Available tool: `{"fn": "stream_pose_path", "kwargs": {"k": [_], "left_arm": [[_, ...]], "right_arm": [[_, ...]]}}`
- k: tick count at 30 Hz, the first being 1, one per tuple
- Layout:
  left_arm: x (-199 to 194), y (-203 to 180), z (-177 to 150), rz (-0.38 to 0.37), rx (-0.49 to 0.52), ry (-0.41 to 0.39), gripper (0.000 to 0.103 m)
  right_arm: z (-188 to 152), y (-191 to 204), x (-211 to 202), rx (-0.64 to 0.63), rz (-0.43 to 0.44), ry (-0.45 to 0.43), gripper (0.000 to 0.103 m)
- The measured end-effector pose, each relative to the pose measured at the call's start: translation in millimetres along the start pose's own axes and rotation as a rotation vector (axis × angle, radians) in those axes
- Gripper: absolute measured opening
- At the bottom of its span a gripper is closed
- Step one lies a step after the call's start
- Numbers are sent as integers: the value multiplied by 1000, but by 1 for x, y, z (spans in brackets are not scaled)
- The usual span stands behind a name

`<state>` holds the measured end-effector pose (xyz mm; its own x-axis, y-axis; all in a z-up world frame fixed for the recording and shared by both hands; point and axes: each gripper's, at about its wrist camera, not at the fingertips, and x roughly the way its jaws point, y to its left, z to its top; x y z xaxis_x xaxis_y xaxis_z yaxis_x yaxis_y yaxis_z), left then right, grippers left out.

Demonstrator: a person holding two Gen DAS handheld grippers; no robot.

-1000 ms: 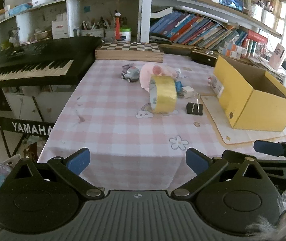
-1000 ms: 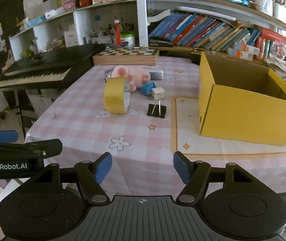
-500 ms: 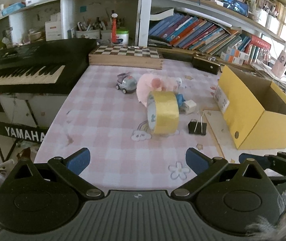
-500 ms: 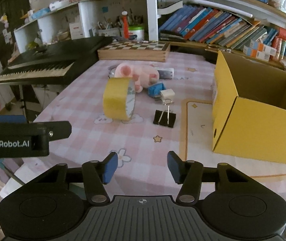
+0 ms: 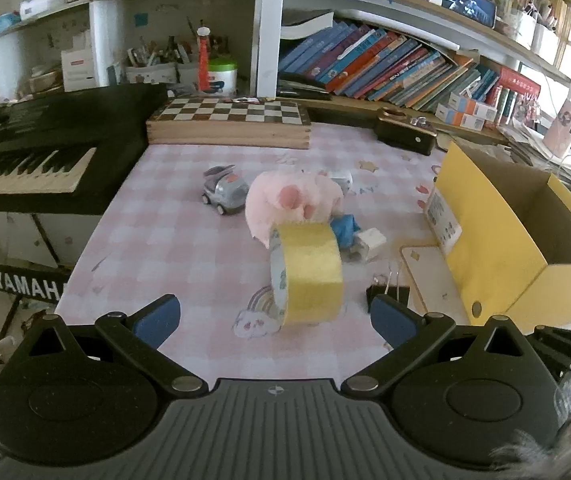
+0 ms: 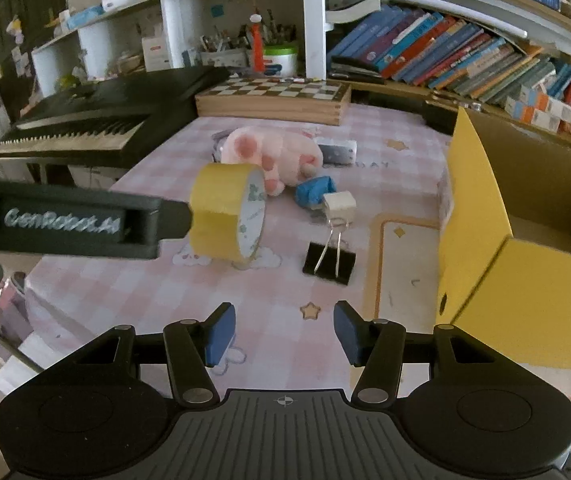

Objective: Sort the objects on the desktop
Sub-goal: 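Grasp the yellow tape roll with the left tool while the right tool grasps the black binder clip, then carry the tape roll and binder clip toward the yellow box with both tools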

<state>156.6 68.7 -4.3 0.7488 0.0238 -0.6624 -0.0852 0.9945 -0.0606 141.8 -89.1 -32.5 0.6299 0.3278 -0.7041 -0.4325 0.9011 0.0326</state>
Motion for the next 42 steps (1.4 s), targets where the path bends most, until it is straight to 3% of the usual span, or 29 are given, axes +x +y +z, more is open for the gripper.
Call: {"fn": "stream_pose_path", "kwargs": {"k": [7,14,17,19,20,25,34,39,42], "left_arm": [[38,-16,16,-20,25,37,99],[76,-24,24,10,52,95,85],[86,-24,25,30,73,115,70],[91,-21,26,8,78,137,42],[93,-20,27,-6,74,145,40],[87,-8,34,1,59,112,39],[63,31,34,21,-71,121,38],[59,40,30,47,-99,138,38],[57,43,31,55,-107,134,38]], "right_arm": [[7,-5,24,-7,-30,26,54],[14,-12,41,-4,-32,50,54],[19,-17,48,7,-37,58,53],[22,-20,53,12,-42,59,53],[23,-21,55,14,-44,59,53],[29,-25,68,42,-50,70,54],[37,-32,93,135,-71,101,54],[42,-35,103,167,-88,93,42],[43,-36,106,162,-85,78,41]]}}
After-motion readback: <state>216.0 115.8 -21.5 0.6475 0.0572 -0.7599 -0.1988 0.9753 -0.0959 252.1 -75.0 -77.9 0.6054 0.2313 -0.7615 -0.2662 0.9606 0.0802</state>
